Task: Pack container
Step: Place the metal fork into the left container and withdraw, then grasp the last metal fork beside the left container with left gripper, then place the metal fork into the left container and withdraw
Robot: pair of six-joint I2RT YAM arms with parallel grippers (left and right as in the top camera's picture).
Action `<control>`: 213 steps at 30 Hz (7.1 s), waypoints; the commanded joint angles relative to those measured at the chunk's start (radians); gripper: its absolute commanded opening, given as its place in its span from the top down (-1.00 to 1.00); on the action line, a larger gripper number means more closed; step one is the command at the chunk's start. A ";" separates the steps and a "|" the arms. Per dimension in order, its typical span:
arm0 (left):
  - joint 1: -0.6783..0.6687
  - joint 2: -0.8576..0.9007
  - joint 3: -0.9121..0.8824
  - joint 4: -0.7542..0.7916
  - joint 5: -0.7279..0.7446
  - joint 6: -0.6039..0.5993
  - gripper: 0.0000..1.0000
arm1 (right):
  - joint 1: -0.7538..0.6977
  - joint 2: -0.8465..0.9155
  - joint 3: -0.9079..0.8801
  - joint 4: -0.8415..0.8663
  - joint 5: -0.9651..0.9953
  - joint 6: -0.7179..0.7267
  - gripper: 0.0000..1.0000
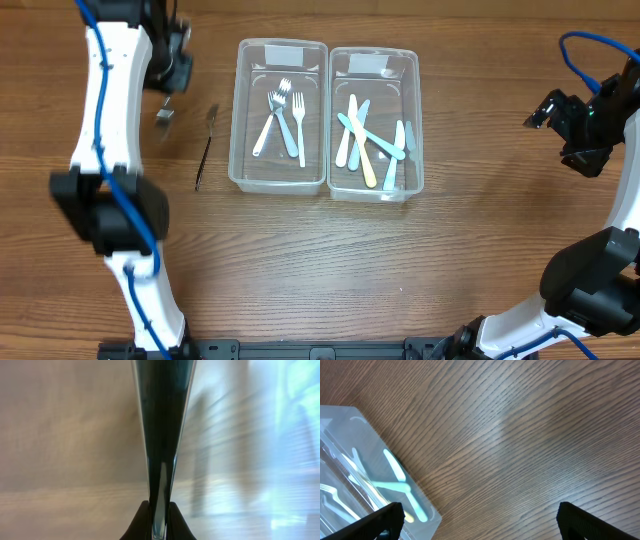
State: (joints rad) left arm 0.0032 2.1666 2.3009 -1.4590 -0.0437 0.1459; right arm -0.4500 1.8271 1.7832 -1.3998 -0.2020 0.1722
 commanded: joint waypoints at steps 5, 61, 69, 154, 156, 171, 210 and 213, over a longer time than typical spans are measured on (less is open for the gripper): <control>-0.191 -0.077 0.031 0.126 0.254 -0.385 0.92 | 0.004 -0.009 0.017 0.001 -0.003 0.005 -1.00; -0.021 0.263 -0.270 0.202 0.040 -0.279 -0.50 | 0.004 -0.009 0.017 -0.008 -0.003 0.005 -1.00; -0.032 0.313 -0.270 0.196 0.036 -0.277 -0.36 | 0.004 -0.009 0.017 -0.009 -0.003 0.005 -1.00; -0.079 0.381 -0.076 0.343 0.002 0.116 -0.15 | 0.004 -0.009 0.017 -0.098 -0.002 0.005 -1.00; -0.083 0.381 -0.076 0.362 0.014 0.151 -0.15 | 0.004 -0.009 0.017 -0.100 -0.002 0.005 -1.00; -0.103 0.381 -0.221 0.511 0.086 0.169 0.31 | 0.004 -0.009 0.017 -0.125 -0.003 0.005 -1.00; -0.253 0.026 0.053 0.169 0.177 -0.212 0.92 | 0.004 -0.009 0.017 -0.117 -0.002 0.005 -1.00; -0.309 0.052 0.039 0.181 0.164 -0.236 0.92 | 0.004 -0.009 0.017 -0.101 -0.002 0.005 -1.00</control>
State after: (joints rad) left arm -0.2420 2.1662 2.3619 -1.2869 0.0700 -0.0311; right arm -0.4500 1.8271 1.7832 -1.5169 -0.2028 0.1719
